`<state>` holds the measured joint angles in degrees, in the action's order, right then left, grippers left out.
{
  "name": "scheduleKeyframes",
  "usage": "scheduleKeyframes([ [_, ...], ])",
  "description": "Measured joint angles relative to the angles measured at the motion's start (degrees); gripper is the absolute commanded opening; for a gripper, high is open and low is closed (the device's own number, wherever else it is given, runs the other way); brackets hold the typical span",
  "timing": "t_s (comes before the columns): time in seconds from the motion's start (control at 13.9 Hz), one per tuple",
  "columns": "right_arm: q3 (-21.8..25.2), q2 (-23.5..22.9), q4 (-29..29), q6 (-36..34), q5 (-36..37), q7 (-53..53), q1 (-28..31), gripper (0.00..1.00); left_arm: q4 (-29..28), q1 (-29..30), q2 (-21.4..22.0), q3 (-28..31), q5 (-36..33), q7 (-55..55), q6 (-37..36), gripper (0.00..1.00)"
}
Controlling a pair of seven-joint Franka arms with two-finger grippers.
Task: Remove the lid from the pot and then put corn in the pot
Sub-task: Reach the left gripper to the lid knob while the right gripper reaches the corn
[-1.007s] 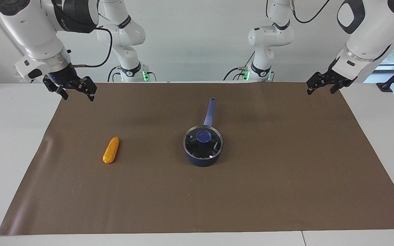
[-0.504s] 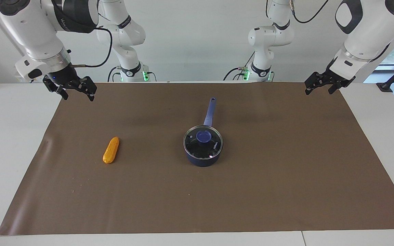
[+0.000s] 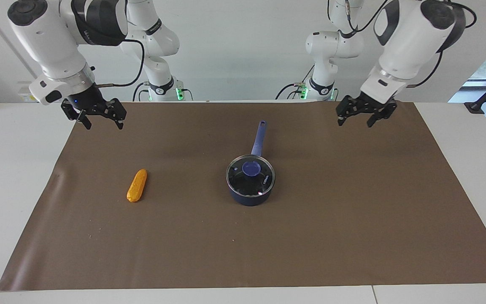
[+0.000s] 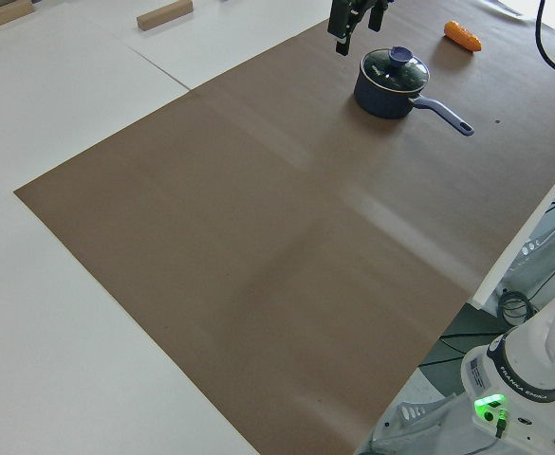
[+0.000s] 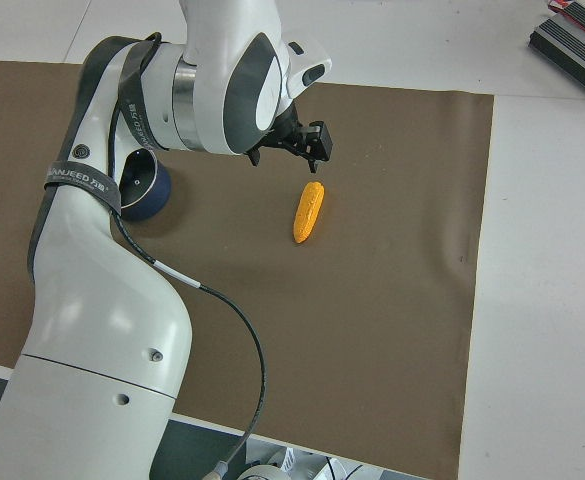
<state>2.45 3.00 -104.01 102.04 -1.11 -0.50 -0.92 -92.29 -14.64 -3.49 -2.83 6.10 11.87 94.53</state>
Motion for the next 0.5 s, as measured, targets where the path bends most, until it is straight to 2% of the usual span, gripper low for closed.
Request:
scheduleKeyframes([
  [0.22,-0.06,0.36,-10.2,12.34,-0.95,0.15,-2.4,1.0,12.56,-9.13,-13.11,-0.08,0.03,9.09,0.27,1.0],
  [0.36,-0.08,-2.18,-14.2,18.77,-1.0,1.08,-3.69,1.0,18.92,-12.89,-21.29,0.09,0.03,11.43,0.89,1.0],
  [0.5,0.02,-6.62,-18.15,27.67,-1.02,1.16,-3.59,1.0,22.09,-16.36,-26.71,0.27,0.03,14.23,2.95,1.0],
])
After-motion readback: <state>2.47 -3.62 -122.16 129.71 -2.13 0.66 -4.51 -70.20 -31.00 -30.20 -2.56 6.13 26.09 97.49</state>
